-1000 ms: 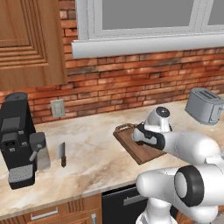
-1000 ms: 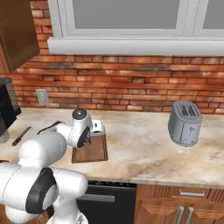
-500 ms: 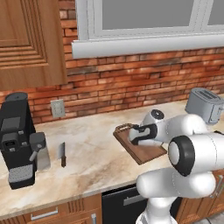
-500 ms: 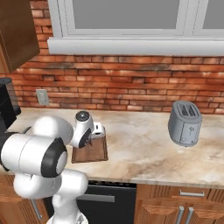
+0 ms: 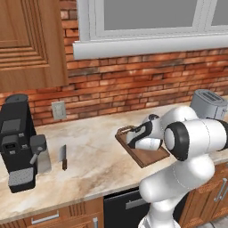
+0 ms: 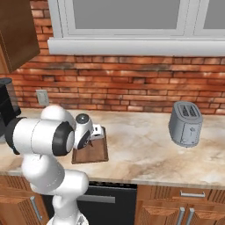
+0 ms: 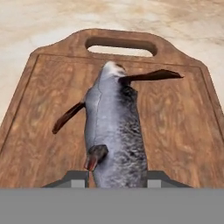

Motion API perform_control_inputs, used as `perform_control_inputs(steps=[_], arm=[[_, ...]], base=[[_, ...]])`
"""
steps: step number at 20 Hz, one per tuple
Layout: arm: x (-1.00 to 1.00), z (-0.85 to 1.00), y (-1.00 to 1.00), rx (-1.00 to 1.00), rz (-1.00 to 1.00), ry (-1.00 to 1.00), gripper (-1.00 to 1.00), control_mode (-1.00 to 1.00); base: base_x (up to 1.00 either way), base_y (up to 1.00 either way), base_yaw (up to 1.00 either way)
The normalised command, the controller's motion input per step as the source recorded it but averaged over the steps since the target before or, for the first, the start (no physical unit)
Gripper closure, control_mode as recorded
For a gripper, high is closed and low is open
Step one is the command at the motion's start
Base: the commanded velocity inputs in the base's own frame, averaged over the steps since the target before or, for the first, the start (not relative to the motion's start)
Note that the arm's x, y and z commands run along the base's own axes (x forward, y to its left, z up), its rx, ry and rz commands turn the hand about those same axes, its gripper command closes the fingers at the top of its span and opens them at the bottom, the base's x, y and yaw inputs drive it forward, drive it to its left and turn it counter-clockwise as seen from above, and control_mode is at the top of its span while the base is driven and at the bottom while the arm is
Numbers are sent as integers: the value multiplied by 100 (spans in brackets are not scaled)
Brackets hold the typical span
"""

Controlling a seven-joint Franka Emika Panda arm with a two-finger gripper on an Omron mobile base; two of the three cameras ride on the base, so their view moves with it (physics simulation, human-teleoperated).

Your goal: Retrieve the fish from the fridge and place it on the cutting board.

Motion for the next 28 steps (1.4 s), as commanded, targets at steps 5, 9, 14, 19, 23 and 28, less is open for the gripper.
perform_control_inputs(steps=[5, 9, 14, 19, 23, 28], arm=[[0, 16, 0, 0, 0, 0, -100, -100], [-2, 100, 0, 0, 0, 19, -100, -100], [-36, 100, 0, 0, 0, 26, -100, -100], [-73, 100, -5, 0, 0, 21, -100, -100], [-100, 100, -31, 0, 2, 0, -100, -100], [-100, 100, -33, 0, 4, -3, -100, -100]], base=[[0, 0, 0], [0, 0, 0], [0, 0, 0], [0, 0, 0], [0, 0, 0], [0, 0, 0]])
